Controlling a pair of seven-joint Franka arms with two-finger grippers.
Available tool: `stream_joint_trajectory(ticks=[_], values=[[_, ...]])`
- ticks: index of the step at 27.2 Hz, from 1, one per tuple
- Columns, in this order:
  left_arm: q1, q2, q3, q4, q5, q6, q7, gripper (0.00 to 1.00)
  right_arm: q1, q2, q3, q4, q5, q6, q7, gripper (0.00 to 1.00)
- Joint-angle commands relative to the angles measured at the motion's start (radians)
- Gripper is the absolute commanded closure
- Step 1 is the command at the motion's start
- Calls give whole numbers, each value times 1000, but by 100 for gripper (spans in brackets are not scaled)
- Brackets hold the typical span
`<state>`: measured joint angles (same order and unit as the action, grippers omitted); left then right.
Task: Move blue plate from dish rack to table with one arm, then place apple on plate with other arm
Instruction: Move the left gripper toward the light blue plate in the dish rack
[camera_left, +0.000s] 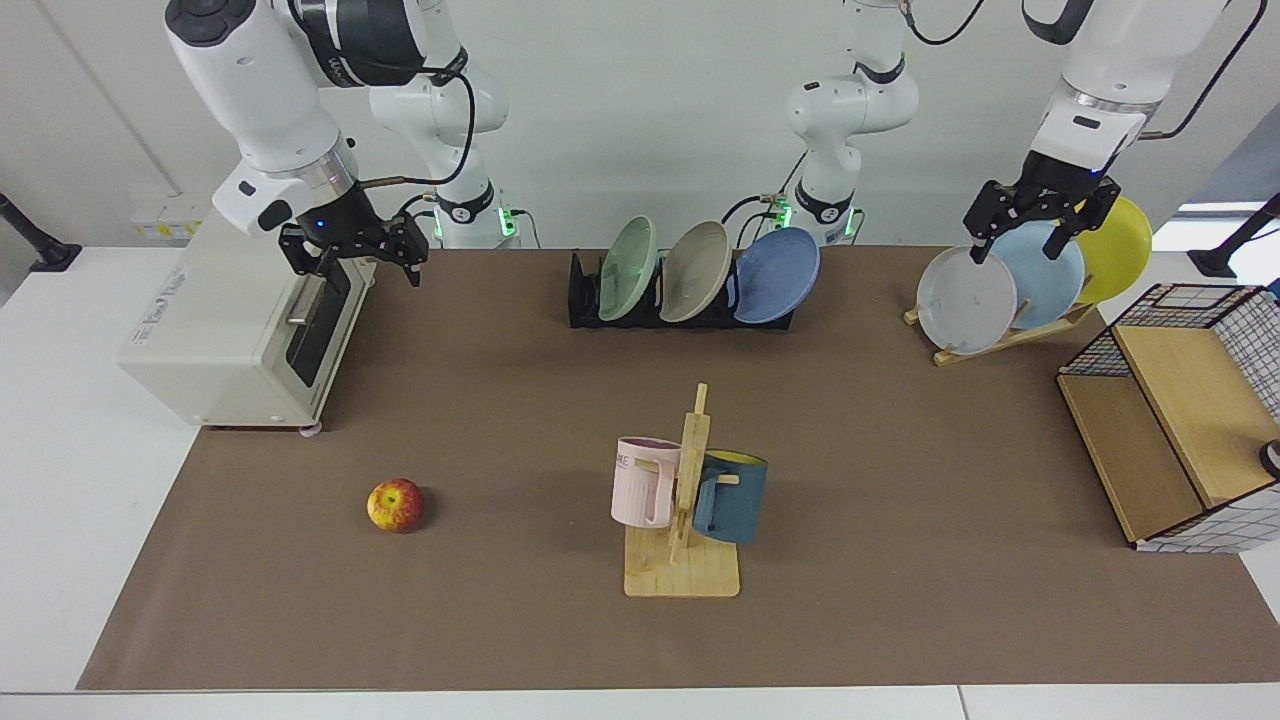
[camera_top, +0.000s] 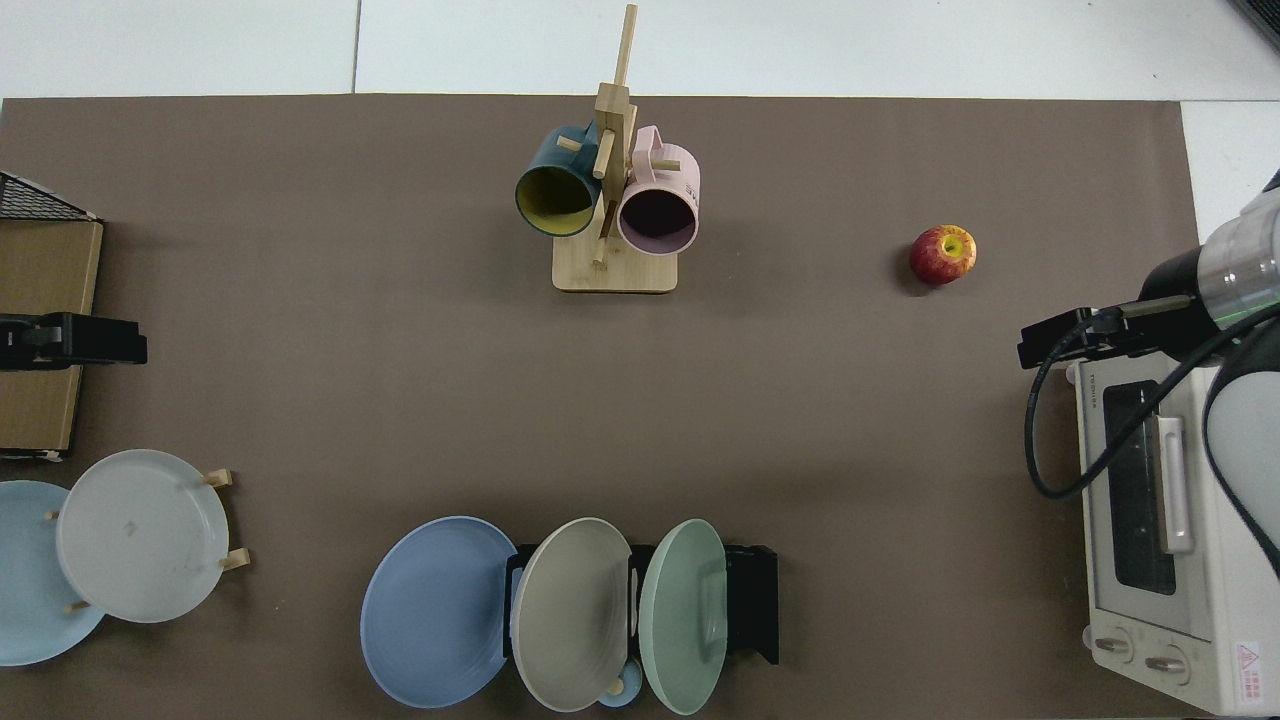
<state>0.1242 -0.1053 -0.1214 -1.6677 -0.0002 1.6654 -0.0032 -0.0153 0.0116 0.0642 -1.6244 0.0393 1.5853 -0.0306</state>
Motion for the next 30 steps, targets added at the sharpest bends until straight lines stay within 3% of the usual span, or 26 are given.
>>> stream_joint_trajectory(ticks=[1,11,14,21,30], values=[[5,-22,-1,-29,12,17,9,0,-8,-10,0,-9,22,-8,-20,0],[-9,-27,-14,-35,19,-1,2,0,-8,-10,0,-9,22,-8,-20,0],[-27,-40,-40,-61,133,-3,-6,0,-9,-10,0,-9,22,-8,-20,0],[-34,-112,-87,-162,190,16,-102,0,-9,-10,0,-9,22,-8,-20,0],[-32,-283,-218,-388,301,50,-306,0,-8,-10,0,-9,24,-8,-20,0]])
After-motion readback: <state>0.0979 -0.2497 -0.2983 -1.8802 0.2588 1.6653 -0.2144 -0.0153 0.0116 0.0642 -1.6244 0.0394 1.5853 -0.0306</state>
